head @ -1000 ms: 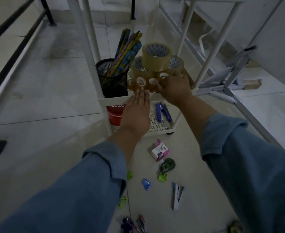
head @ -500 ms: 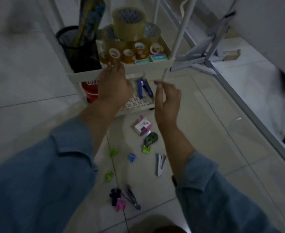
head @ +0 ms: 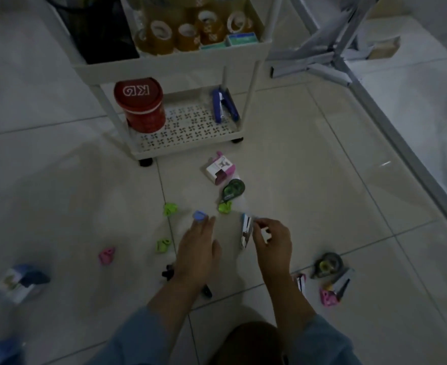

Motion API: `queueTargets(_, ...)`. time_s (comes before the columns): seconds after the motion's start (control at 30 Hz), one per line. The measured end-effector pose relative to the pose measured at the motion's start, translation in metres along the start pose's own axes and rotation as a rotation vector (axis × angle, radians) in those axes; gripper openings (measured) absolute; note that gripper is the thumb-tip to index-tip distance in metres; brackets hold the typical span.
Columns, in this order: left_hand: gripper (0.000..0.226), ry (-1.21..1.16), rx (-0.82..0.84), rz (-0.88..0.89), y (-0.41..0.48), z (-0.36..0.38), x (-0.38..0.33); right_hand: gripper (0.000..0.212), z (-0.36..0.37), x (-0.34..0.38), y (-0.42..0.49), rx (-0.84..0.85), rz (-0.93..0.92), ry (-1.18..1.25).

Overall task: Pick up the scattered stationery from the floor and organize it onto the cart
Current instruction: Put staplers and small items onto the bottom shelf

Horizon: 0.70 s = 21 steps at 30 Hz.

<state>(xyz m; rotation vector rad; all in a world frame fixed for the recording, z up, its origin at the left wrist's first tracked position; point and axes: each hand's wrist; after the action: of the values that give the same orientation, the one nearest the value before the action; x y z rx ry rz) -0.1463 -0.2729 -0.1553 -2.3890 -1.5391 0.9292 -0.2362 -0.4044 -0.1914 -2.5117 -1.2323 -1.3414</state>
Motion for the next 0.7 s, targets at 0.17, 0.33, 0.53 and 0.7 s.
queueTargets(0.17, 0.055, 0.159, 0.163, -0.047, -0.026, 0.053, 0.023, 0.02, -0.028, -0.063, -0.035, 0.061, 0.292, -0.207)
queueTargets(0.33, 0.058, 0.299, 0.199, -0.009, -0.036, 0.088, 0.025, 0.053, -0.059, -0.104, -0.044, 0.151, 0.608, -0.36)
queueTargets(0.53, 0.076, 0.406, 0.096, 0.066, -0.032, 0.114, 0.041, 0.035, -0.068, -0.12, -0.039, 0.229, 0.57, -0.326)
queueTargets(0.7, 0.064, 0.439, -0.031, 0.171, -0.03, 0.105, 0.048, 0.036, -0.058, -0.115, -0.031, 0.282, 0.4, -0.258)
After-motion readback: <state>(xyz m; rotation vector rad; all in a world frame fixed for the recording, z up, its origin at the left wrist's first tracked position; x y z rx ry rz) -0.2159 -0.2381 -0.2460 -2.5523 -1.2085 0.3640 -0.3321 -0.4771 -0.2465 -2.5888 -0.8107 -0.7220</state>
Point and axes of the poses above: each hand's wrist, its own y-axis towards the middle knuckle, its own z-axis out of the palm, x = y × z, and after that the axes turned 12 degrees about -z, right-handed
